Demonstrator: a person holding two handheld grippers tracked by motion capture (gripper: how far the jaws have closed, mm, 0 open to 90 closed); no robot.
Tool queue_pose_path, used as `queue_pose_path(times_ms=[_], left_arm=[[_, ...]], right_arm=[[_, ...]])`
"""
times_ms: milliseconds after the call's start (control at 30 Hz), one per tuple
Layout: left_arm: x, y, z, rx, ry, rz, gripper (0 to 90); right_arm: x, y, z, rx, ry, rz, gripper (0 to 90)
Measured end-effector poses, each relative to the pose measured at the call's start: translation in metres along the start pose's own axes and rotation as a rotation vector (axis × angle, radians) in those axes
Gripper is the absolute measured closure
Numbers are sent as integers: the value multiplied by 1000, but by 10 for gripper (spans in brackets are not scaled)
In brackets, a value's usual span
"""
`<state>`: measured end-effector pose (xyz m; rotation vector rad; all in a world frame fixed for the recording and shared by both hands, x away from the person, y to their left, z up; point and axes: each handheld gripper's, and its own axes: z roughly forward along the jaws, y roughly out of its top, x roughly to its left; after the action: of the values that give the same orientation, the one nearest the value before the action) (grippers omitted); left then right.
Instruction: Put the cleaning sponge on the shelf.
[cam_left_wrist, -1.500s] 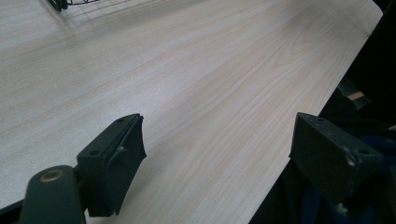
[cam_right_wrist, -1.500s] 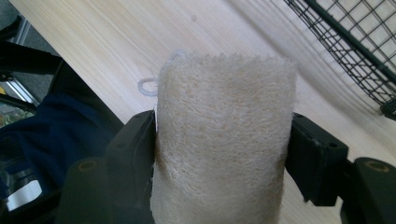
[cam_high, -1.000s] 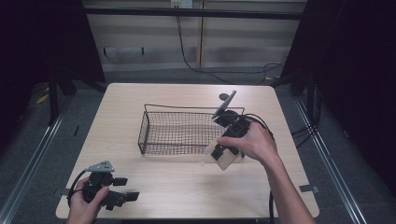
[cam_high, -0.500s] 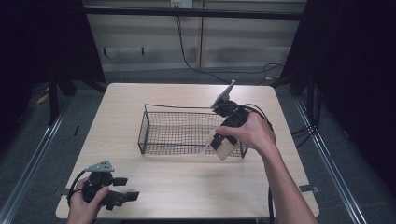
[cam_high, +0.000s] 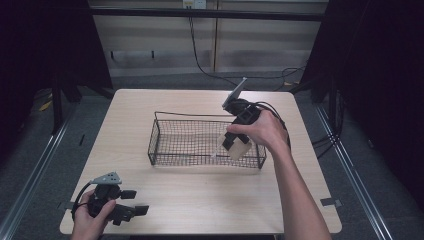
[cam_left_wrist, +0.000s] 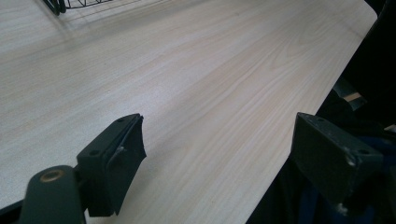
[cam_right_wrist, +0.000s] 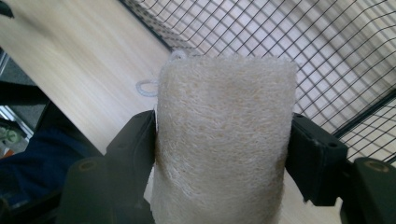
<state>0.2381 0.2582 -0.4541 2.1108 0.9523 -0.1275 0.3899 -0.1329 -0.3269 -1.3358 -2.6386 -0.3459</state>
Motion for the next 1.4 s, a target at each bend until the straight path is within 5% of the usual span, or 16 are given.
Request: queue_pose_path(times_ms=[600,967,1400], left_arm=[[0,0,-2,-10,-6,-8,174],[0,0,-2,-5,-1,-1,174],[0,0,-2,-3,-1,2,174]], right_arm=[[-29,17,15,-32,-71,172,308],[-45,12,24,-66,-78,298,308],[-62,6,35,-68,-96,376,307]])
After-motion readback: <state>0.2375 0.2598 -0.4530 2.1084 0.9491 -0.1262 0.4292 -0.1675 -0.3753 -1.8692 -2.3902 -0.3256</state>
